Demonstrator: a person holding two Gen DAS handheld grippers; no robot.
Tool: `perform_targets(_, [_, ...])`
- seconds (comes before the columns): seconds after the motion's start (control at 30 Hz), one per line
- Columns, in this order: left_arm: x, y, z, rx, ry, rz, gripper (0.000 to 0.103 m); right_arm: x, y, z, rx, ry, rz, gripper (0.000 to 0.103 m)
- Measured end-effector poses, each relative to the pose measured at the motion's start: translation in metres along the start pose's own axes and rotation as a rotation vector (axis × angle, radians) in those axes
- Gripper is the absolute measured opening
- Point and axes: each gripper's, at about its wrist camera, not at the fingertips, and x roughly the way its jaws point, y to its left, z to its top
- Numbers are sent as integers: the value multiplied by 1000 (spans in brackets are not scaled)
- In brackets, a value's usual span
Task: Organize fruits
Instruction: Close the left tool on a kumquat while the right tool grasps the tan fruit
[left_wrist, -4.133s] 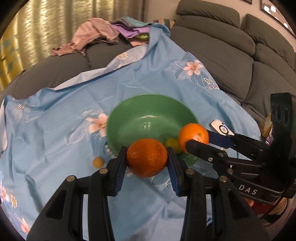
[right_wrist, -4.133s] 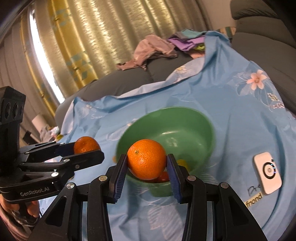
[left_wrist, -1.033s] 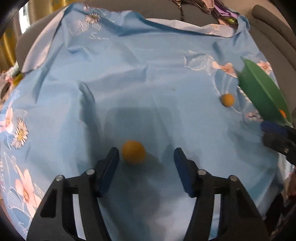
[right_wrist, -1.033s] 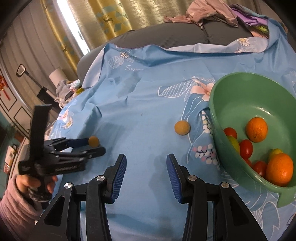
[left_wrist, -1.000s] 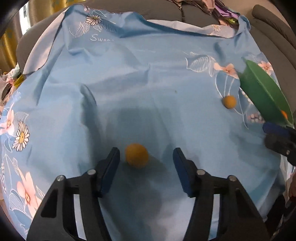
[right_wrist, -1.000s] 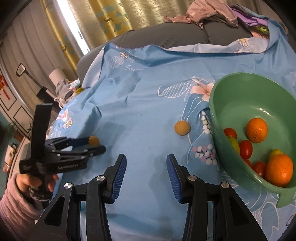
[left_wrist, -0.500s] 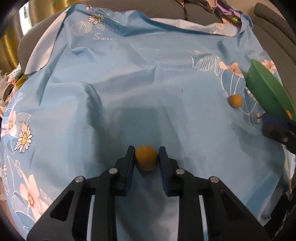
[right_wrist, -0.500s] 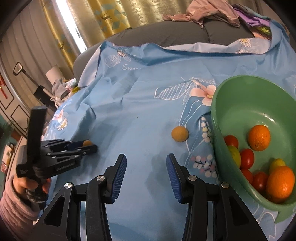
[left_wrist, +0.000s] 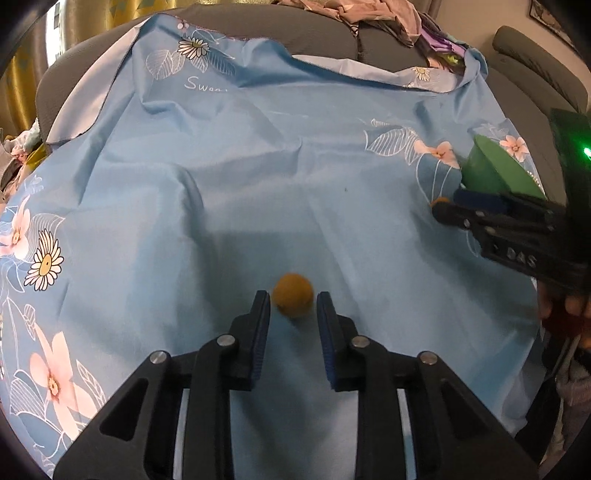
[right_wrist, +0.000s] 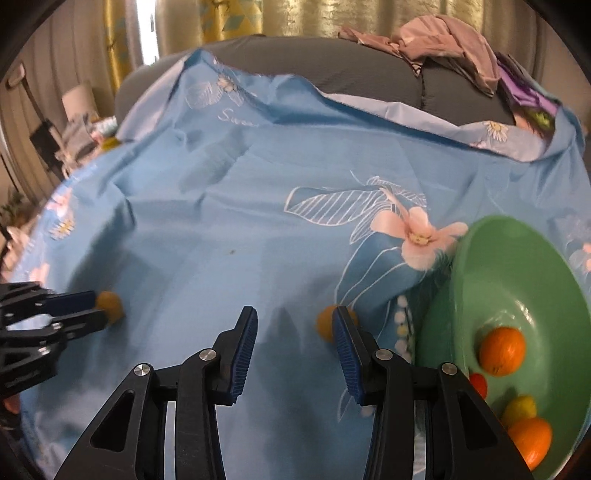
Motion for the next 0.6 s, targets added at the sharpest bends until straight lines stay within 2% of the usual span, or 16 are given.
perform_targets(0.13, [3, 3, -2, 6, 12, -9, 25, 11, 1, 7, -23, 17, -46, 45])
perform_targets(0.37, [15, -5, 10, 45, 34, -13, 28, 26, 0, 14, -36, 69, -76, 45])
perform_targets(0.43, [17, -8, 11, 61, 38, -8, 25, 31, -2, 13, -29, 88, -52, 45])
perform_targets(0.53, [18, -10, 14, 69, 32, -19, 25, 30, -7, 9, 14, 101, 50, 43])
perform_targets(0.6, [21, -10, 15, 71, 38, -20, 26, 27, -9, 7, 22, 92, 67, 41])
